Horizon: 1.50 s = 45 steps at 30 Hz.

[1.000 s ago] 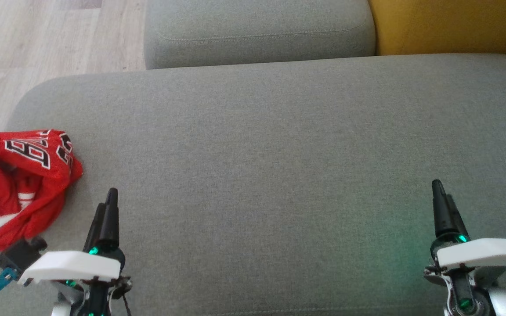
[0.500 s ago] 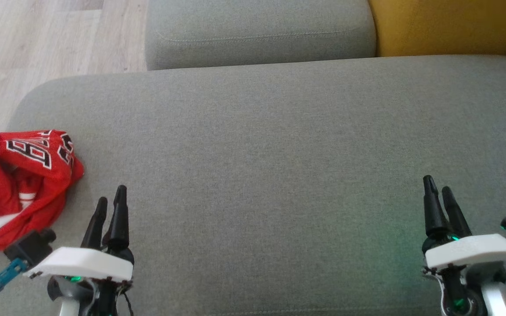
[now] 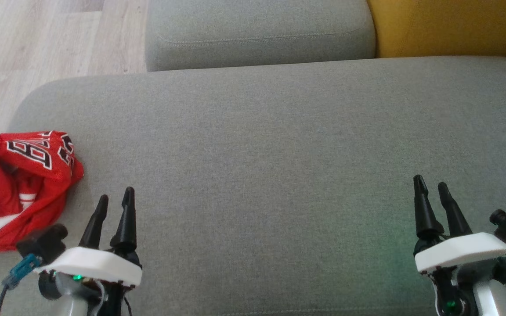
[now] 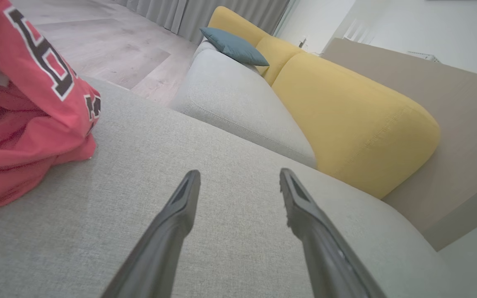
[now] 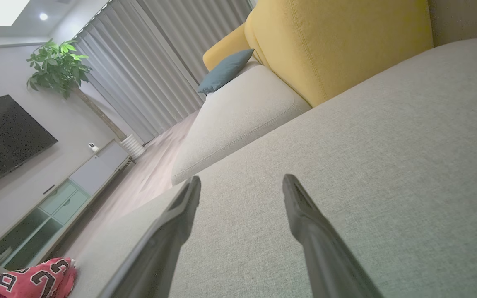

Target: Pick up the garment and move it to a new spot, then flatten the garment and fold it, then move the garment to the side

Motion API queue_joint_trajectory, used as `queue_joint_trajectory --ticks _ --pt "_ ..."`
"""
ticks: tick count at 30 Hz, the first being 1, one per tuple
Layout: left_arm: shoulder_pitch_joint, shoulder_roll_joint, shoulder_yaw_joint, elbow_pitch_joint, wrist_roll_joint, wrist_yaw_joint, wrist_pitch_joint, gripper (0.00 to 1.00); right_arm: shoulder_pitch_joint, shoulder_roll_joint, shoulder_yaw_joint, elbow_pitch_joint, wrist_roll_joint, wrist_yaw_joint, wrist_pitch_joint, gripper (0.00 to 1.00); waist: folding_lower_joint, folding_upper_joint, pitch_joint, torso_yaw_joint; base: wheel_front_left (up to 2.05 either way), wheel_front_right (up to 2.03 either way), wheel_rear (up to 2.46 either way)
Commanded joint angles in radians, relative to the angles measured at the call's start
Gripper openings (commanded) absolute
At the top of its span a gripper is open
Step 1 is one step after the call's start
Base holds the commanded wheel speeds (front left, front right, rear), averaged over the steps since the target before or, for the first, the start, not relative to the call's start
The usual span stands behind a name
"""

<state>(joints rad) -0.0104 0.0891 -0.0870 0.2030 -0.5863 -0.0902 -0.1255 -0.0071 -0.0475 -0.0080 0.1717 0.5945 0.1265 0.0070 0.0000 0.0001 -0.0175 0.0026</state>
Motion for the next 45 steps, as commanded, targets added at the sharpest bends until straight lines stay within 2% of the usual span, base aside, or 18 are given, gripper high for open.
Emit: queue_joint_trajectory --ticks 1,19,42,45 --pt "-0.058 0.02 0.014 -0.03 0.036 0.006 -0.014 1.0 -0.019 -0.006 0.019 -0.046 -0.036 0.003 -0.014 1.0 0.0 -0.0001 -0.001 0.0 0.0 0.0 0.0" --pt "-0.062 0.028 -0.021 -0.015 0.254 0.034 -0.067 1.0 -0.001 -0.002 0.026 -0.071 -0.255 0.004 -0.03 1.0 0.0 -0.0001 -0.003 0.004 0.0 0.0 0.0" --pt "-0.064 0.028 -0.034 -0.003 0.498 0.06 -0.134 1.0 0.025 -0.003 0.034 -0.086 -0.459 0.004 -0.079 1.0 0.0 -0.0001 -0.002 0.005 0.0 0.0 0.0" --pt "-0.064 0.028 -0.031 -0.001 0.504 0.062 -0.136 1.0 0.025 -0.003 0.033 -0.084 -0.46 0.004 -0.083 1.0 0.0 -0.0001 -0.002 0.005 0.0 0.0 0.0"
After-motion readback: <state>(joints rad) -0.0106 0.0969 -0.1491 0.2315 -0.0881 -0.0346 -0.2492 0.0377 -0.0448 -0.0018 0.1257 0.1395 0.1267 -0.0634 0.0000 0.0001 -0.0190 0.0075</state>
